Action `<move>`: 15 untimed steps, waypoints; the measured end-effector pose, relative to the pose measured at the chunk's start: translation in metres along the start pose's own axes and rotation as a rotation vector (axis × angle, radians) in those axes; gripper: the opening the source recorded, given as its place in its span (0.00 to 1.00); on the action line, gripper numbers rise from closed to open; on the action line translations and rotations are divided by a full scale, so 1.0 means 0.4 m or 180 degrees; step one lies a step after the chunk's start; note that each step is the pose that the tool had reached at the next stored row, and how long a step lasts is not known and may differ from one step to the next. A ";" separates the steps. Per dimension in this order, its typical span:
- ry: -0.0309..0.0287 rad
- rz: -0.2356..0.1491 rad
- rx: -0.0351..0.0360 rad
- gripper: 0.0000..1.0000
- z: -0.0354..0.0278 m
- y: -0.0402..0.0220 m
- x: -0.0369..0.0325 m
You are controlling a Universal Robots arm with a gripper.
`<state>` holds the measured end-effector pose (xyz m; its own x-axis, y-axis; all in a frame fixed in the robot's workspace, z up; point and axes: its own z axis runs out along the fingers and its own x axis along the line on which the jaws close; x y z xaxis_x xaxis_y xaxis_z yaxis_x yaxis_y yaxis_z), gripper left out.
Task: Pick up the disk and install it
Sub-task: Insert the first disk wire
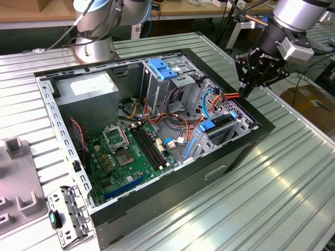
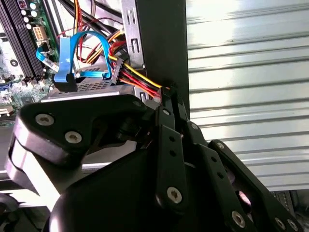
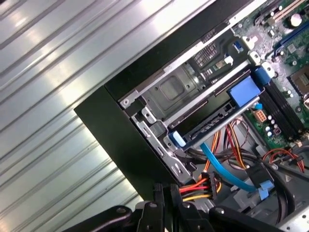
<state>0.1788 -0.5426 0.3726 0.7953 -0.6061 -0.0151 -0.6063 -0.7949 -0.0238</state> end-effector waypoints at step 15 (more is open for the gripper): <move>0.0010 0.0355 0.0004 0.16 0.002 0.017 -0.022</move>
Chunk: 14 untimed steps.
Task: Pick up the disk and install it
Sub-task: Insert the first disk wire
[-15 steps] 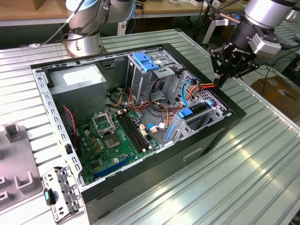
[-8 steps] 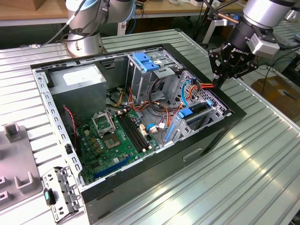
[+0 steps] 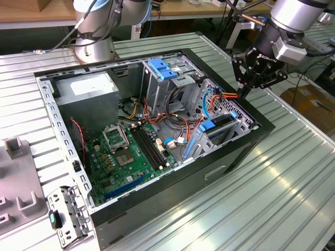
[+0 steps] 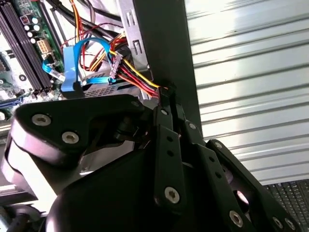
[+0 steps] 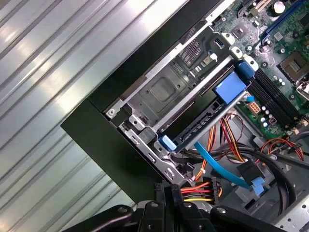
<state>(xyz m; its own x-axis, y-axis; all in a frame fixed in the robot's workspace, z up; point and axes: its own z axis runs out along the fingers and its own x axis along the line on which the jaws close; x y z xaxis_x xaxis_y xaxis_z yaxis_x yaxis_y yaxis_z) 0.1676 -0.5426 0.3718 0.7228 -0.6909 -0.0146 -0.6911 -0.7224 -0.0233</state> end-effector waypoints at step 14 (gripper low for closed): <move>0.0012 0.0519 0.0007 0.16 0.002 0.011 -0.011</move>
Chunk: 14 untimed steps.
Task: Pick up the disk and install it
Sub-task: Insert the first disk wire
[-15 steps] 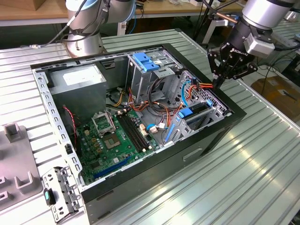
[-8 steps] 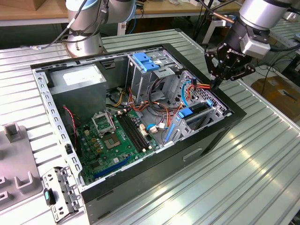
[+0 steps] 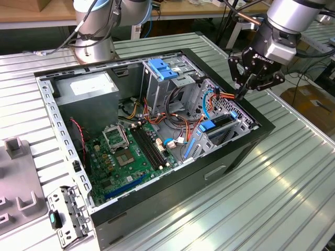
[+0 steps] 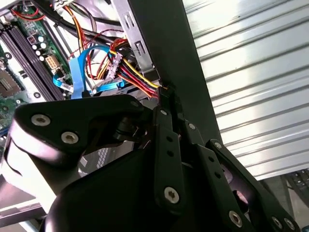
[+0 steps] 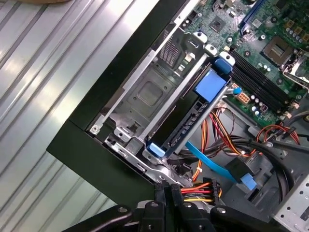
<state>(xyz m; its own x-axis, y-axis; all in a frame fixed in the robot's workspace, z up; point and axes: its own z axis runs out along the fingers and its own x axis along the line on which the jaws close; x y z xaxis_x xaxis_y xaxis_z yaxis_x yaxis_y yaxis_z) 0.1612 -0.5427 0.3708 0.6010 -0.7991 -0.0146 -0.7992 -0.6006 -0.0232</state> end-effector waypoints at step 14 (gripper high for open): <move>0.0013 0.0537 0.0008 0.16 0.005 0.014 -0.010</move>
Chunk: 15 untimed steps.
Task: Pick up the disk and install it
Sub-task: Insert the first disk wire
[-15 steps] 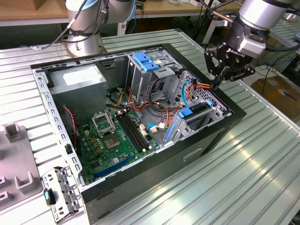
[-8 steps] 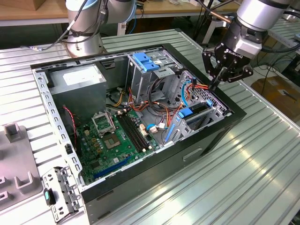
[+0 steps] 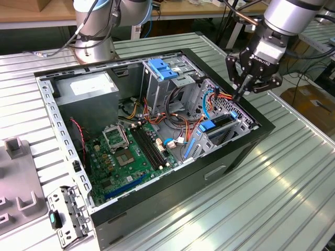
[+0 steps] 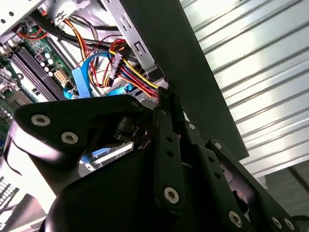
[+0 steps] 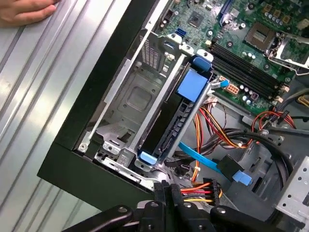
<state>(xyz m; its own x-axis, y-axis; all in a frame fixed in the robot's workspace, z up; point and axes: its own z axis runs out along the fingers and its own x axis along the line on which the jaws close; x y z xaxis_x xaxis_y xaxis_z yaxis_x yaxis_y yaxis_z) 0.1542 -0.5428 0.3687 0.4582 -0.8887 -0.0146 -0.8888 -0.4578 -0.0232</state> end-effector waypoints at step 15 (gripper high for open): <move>0.0018 0.0789 0.0012 0.16 0.005 0.005 -0.003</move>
<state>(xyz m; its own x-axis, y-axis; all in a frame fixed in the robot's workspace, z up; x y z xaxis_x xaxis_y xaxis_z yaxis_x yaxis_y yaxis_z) 0.1518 -0.5429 0.3668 0.2260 -0.9740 -0.0147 -0.9739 -0.2257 -0.0232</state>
